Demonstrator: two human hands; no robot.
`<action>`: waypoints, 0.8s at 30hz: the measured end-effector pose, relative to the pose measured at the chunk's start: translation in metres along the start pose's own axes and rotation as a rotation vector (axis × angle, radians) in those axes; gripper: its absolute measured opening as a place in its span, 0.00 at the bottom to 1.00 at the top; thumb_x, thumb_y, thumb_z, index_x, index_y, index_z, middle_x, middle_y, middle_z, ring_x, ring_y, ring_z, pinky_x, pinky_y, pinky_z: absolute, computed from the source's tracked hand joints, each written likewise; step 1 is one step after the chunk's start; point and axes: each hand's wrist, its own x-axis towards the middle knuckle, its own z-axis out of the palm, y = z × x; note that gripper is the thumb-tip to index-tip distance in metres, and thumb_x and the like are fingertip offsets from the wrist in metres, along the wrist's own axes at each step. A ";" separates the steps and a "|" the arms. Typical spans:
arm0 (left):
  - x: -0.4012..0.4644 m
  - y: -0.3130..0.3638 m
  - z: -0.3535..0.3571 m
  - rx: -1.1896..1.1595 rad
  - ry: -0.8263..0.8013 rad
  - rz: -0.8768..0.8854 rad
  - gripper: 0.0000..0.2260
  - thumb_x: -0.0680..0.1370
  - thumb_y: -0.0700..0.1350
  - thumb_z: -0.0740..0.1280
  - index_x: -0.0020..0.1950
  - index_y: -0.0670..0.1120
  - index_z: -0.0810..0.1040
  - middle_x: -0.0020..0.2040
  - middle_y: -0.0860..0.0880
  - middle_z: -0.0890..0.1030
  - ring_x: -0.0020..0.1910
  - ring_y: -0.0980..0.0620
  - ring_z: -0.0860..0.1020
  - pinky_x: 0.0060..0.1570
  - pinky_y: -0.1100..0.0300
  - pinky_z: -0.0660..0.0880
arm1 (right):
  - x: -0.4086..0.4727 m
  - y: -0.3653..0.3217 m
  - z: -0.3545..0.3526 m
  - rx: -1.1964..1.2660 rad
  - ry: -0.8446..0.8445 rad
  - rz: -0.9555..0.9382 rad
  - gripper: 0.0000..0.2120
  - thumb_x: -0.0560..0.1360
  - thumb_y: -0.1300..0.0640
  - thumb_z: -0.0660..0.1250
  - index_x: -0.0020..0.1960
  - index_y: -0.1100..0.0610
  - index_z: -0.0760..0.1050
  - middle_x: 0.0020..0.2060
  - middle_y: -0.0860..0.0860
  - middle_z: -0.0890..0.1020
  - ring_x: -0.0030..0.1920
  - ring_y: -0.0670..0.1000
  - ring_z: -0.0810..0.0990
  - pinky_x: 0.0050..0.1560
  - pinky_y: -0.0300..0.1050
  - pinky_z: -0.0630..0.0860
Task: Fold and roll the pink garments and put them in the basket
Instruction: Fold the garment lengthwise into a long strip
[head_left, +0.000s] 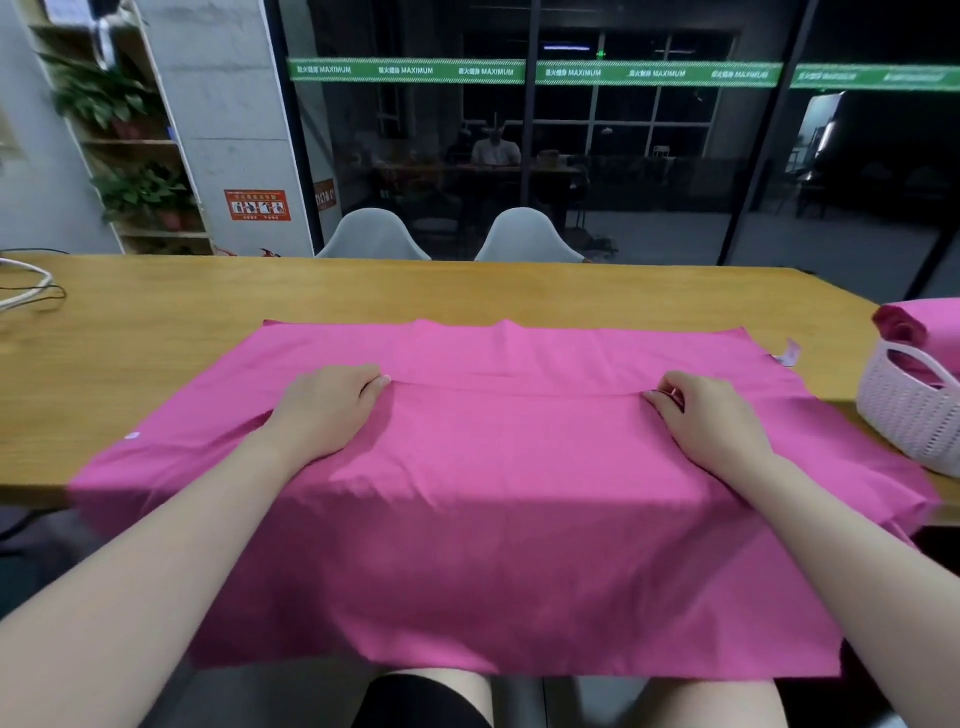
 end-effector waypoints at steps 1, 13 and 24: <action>0.004 0.001 -0.005 0.031 0.041 0.021 0.16 0.86 0.54 0.55 0.42 0.49 0.70 0.39 0.47 0.80 0.40 0.39 0.78 0.37 0.49 0.72 | 0.003 -0.001 -0.003 -0.017 0.035 -0.009 0.10 0.82 0.48 0.65 0.45 0.53 0.76 0.40 0.54 0.83 0.45 0.61 0.80 0.39 0.52 0.73; 0.114 -0.010 -0.010 0.206 0.029 0.061 0.18 0.85 0.55 0.55 0.37 0.51 0.68 0.32 0.57 0.70 0.36 0.47 0.73 0.33 0.54 0.63 | 0.111 -0.001 -0.003 -0.139 -0.006 0.053 0.11 0.82 0.46 0.63 0.48 0.52 0.77 0.43 0.53 0.83 0.41 0.57 0.74 0.38 0.49 0.66; 0.120 -0.032 0.061 0.085 -0.017 0.016 0.15 0.85 0.52 0.58 0.41 0.49 0.74 0.43 0.42 0.83 0.45 0.38 0.80 0.39 0.50 0.69 | 0.125 0.030 0.061 0.027 -0.077 0.062 0.10 0.80 0.47 0.67 0.44 0.51 0.74 0.44 0.56 0.84 0.48 0.62 0.80 0.43 0.53 0.74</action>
